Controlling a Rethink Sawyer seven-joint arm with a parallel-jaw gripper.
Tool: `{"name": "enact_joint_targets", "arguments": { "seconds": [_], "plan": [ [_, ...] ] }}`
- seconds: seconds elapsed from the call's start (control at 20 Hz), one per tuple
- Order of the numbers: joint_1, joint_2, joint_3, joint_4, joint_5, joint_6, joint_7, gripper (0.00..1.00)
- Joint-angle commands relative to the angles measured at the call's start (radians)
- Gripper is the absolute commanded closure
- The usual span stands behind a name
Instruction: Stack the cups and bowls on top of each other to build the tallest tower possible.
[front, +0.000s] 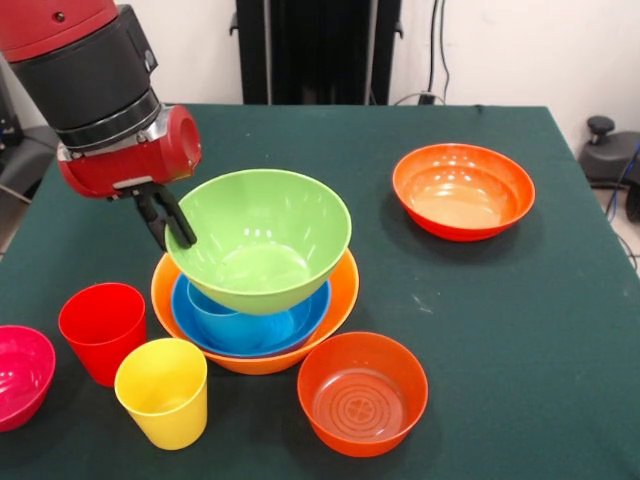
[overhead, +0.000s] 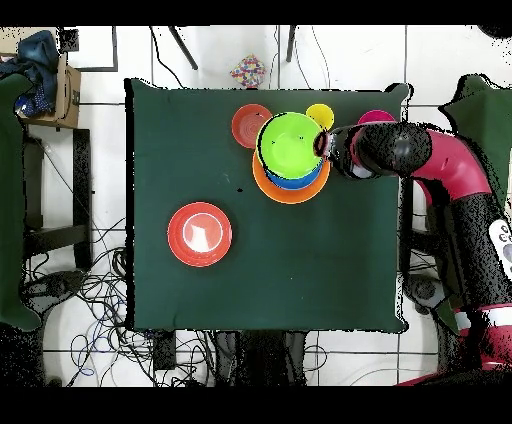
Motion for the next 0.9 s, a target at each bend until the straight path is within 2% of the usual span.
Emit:
{"name": "enact_joint_targets", "arguments": {
  "seconds": [0.05, 0.9],
  "plan": [
    [0.042, 0.032, -0.062, 0.043, -0.088, -0.005, -0.215, 1.0],
    [0.025, 0.027, -0.053, 0.078, -0.105, -0.011, -0.222, 1.0]
  ]
}}
